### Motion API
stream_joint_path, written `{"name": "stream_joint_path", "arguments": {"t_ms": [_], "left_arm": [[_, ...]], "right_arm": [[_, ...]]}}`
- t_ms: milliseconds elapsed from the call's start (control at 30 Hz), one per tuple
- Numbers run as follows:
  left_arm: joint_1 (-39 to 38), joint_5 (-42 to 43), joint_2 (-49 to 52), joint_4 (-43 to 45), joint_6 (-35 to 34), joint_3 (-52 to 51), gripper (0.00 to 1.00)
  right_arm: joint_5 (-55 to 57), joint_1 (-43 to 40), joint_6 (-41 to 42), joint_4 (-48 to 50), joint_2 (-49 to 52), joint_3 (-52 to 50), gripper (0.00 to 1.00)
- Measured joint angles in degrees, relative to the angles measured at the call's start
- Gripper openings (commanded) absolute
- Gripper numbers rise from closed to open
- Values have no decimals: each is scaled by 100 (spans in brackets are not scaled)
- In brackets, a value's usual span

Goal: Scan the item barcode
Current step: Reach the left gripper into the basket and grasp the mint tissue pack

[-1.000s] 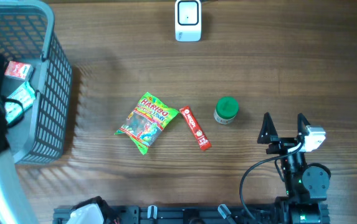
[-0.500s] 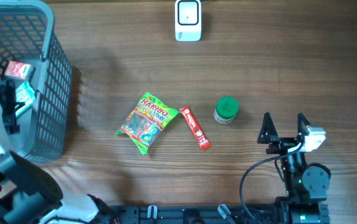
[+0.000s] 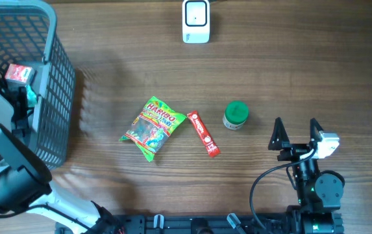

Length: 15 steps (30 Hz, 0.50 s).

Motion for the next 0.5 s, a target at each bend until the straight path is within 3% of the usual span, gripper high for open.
{"name": "stream_joint_path", "arguments": {"t_ms": [33, 67, 100, 300, 500], "left_arm": [[0, 15, 9, 81, -7, 9, 50], [0, -13, 52, 109, -22, 24, 18], [0, -35, 87, 133, -13, 48, 5], [15, 63, 122, 323, -42, 149, 4], [15, 188, -120, 181, 492, 129, 4]], "right_arm": [[0, 0, 0, 0, -2, 0, 100], [0, 0, 0, 0, 0, 0, 100], [0, 0, 0, 0, 0, 0, 100], [0, 0, 0, 0, -2, 0, 100], [0, 0, 0, 0, -2, 0, 100]]}}
